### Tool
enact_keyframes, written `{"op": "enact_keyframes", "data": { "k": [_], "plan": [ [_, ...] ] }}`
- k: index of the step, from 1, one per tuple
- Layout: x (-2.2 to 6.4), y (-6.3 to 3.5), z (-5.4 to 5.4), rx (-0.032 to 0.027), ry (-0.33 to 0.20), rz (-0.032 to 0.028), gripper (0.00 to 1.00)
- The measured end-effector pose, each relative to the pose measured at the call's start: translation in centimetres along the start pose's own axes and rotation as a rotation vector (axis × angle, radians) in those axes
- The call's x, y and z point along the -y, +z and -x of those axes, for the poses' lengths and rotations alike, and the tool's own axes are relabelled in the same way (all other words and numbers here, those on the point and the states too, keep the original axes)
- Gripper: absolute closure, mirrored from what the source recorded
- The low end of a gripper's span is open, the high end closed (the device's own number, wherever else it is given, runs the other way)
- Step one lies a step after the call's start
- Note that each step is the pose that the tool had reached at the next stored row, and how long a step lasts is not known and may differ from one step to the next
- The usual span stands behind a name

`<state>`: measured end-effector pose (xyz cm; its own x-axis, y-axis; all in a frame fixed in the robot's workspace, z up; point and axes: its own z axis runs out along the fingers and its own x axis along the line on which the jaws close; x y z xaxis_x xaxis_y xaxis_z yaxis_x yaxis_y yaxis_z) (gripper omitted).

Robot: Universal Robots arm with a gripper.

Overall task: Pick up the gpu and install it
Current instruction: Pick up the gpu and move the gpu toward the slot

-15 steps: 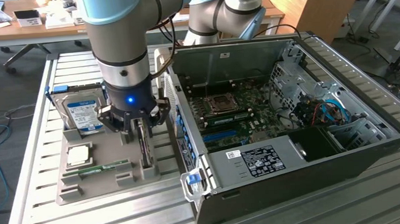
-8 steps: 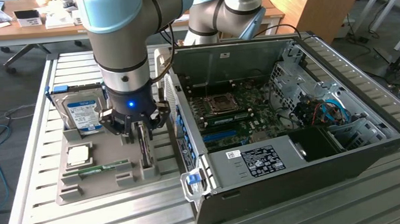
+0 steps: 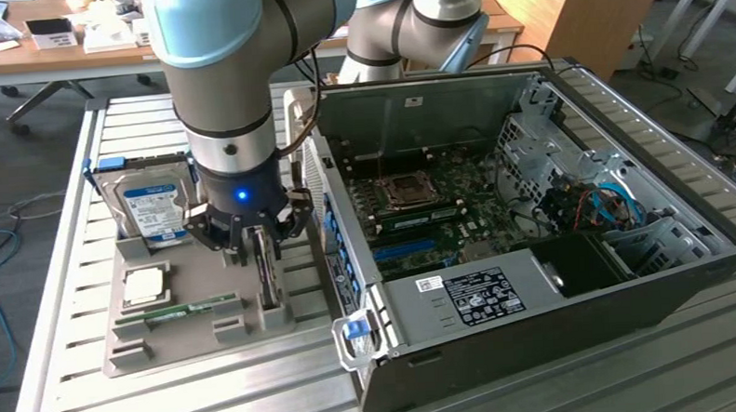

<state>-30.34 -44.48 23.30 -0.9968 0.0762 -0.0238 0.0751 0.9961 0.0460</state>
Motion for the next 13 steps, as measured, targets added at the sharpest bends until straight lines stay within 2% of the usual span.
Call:
{"op": "enact_keyframes", "data": {
  "k": [3, 13],
  "plan": [
    [-0.01, 0.27, -0.01, 0.0, 0.0, -0.0001, 0.53],
    [-0.02, 0.3, 0.16, 0.0, 0.0, 0.0, 0.53]
  ]
}}
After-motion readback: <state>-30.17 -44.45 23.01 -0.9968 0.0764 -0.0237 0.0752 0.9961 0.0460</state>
